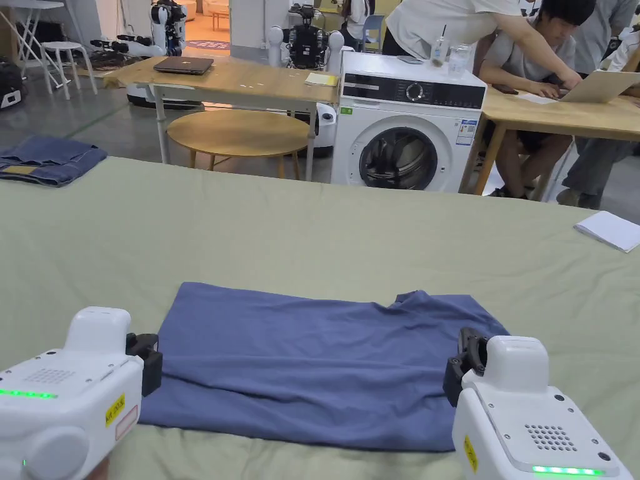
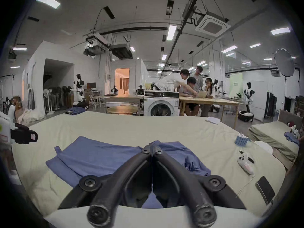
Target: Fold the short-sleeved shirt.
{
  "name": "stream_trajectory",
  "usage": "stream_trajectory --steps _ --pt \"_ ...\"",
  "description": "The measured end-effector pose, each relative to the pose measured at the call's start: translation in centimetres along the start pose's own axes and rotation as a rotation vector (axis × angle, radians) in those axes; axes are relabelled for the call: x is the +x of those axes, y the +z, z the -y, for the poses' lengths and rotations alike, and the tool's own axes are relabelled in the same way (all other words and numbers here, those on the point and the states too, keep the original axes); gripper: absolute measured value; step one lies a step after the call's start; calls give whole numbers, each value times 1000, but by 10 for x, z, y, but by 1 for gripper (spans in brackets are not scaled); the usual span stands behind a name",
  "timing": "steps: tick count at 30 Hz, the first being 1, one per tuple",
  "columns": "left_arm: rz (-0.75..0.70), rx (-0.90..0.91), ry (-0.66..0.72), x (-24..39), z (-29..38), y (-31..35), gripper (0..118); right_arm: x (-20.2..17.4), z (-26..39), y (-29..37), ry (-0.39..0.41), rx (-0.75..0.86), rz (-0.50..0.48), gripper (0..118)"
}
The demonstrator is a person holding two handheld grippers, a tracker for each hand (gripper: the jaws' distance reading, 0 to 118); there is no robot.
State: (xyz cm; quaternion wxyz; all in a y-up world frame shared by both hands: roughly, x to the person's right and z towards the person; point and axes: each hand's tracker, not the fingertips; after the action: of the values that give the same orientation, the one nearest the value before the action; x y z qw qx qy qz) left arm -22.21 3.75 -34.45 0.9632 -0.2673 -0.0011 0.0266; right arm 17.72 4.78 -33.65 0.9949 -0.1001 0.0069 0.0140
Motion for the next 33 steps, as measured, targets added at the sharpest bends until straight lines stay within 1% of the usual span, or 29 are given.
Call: stream_trajectory --steps 2,5,7,10,11,12,13,16,17,18,20,21,23,24,26,27,30,33 --pt "-13 -107 18 -16 -2 -18 0 2 4 -3 8 -27 3 0" --pt "6 -272 44 -42 -2 -49 0 8 11 -8 -11 -85 -28 0" --pt "29 -341 95 -59 -4 -68 0 10 16 -9 -5 -102 -32 0" --pt "46 -385 145 -72 -11 -88 5 13 23 -10 7 -130 -11 0" --pt "72 -415 157 -76 -12 -95 13 14 25 -10 1 -144 -14 0" --pt "83 -445 165 -78 -13 -104 25 16 27 -10 -17 -162 -18 0" --pt "78 -478 181 -80 -12 -113 42 18 29 -11 -26 -171 -18 0" --pt "47 -622 175 -77 -3 -135 53 22 34 -11 -26 -195 -2 0" --pt "26 -673 159 -69 4 -133 53 24 36 -11 -27 -199 0 0" --pt "-4 -734 129 -64 12 -138 53 26 37 -10 -29 -204 0 0" --pt "-10 -650 66 -54 15 -133 53 28 39 -9 -24 -217 10 0" --pt "-28 -648 79 -47 16 -122 53 31 41 -9 -23 -223 12 0" --pt "-57 -650 68 -38 18 -121 47 35 43 -9 -26 -233 17 0" --pt "-54 -641 37 -32 19 -120 40 38 44 -10 -29 -240 21 0" --pt "-40 -615 -13 -37 14 -127 11 44 46 -12 -43 -254 26 0" --pt "-28 -607 -20 -33 14 -124 3 48 47 -13 -54 -263 29 0" --pt "-3 -593 -34 -31 18 -118 2 64 47 -15 -70 -282 39 0" --pt "9 -563 -23 -33 18 -103 2 84 43 -19 -61 -306 64 0"
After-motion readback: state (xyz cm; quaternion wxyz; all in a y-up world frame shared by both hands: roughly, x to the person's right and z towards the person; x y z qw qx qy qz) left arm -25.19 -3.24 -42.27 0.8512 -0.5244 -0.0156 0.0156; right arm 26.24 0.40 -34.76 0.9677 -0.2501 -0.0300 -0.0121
